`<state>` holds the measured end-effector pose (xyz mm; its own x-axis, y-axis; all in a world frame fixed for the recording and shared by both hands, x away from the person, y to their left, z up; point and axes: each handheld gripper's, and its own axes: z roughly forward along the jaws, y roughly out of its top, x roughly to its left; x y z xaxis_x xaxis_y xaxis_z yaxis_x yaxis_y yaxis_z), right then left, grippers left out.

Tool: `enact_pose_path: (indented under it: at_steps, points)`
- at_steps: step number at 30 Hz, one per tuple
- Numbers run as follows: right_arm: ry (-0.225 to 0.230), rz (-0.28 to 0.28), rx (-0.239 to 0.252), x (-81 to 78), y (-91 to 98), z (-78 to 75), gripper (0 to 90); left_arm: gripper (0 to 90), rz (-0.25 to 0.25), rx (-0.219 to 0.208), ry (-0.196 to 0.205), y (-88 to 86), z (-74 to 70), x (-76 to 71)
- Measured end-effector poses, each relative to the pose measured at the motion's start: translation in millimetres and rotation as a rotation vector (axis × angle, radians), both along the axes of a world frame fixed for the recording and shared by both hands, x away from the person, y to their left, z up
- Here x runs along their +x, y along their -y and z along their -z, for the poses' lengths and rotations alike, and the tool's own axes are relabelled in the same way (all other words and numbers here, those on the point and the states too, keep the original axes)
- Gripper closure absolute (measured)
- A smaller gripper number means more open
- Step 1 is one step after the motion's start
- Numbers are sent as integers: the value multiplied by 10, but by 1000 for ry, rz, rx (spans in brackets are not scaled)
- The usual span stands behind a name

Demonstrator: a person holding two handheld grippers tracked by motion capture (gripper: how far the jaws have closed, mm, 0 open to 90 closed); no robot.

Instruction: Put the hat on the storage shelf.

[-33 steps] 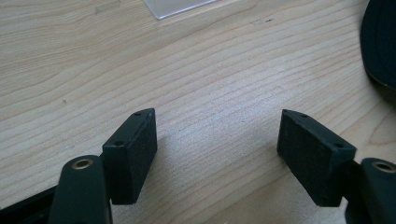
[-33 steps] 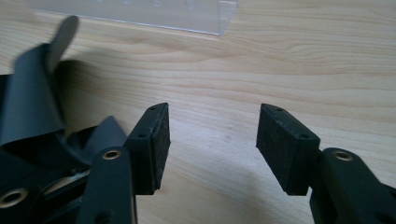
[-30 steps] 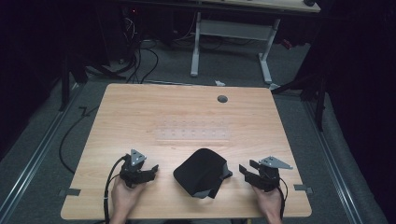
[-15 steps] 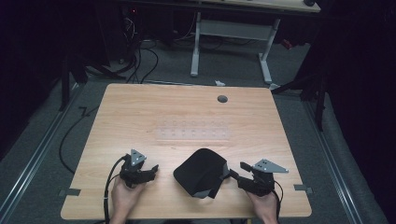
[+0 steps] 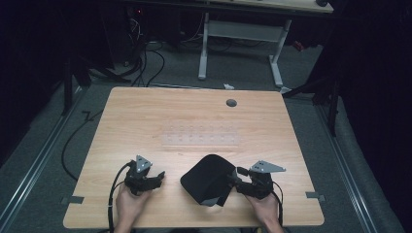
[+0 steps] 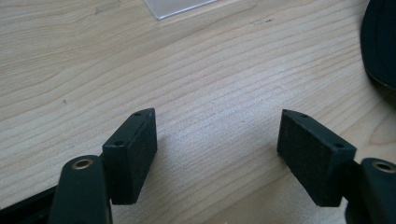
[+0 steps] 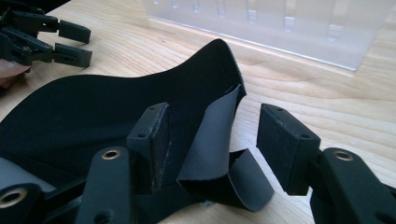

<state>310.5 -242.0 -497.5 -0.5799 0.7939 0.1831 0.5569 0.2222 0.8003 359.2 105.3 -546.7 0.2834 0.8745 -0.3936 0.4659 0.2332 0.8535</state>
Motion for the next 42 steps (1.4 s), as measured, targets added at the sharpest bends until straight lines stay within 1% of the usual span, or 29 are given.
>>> enact_pose_path:
  at_steps: [3,4,5,7,9,16,20,22,23,24,27,29,30,33,38,40,42]
  points:
    - [-12,-6,-3,34,-17,24,455,290,-1,-3,0,2,-1,0]
    - [-25,-8,1,60,-35,44,460,290,-2,-4,0,2,-1,0]
    - [-25,-8,1,60,-35,44,460,290,-2,-4,0,2,-1,0]
    - [-29,-13,6,85,-47,60,463,290,0,0,0,0,0,0]
    - [-40,-18,21,112,-73,82,471,290,0,-1,0,0,0,0]
    - [-64,-33,7,166,-162,152,502,289,-1,-4,0,2,-1,0]
    - [-74,-47,12,191,-207,191,515,289,1,0,0,0,0,0]
    - [-79,-51,6,194,-223,200,519,289,0,-3,0,2,-1,0]
    - [-82,-62,-19,202,-257,220,534,289,1,0,0,0,0,0]
    - [-84,-68,-27,203,-274,229,545,289,1,0,0,0,0,0]
    - [-82,-81,-35,200,-292,238,560,288,1,0,1,0,0,0]
    - [-82,-80,-23,194,-290,238,580,288,1,0,1,1,0,0]
    - [-85,-81,-1,201,-273,250,591,288,1,-1,1,1,0,0]
    - [-94,-90,6,210,-257,257,608,288,0,-1,1,1,0,0]
    - [-90,-98,12,202,-240,248,648,288,0,-1,1,2,0,1]
    - [-95,-105,33,205,-222,257,683,288,-1,-1,2,3,1,3]
    - [-100,-112,40,205,-215,255,707,287,-1,-1,2,4,2,4]
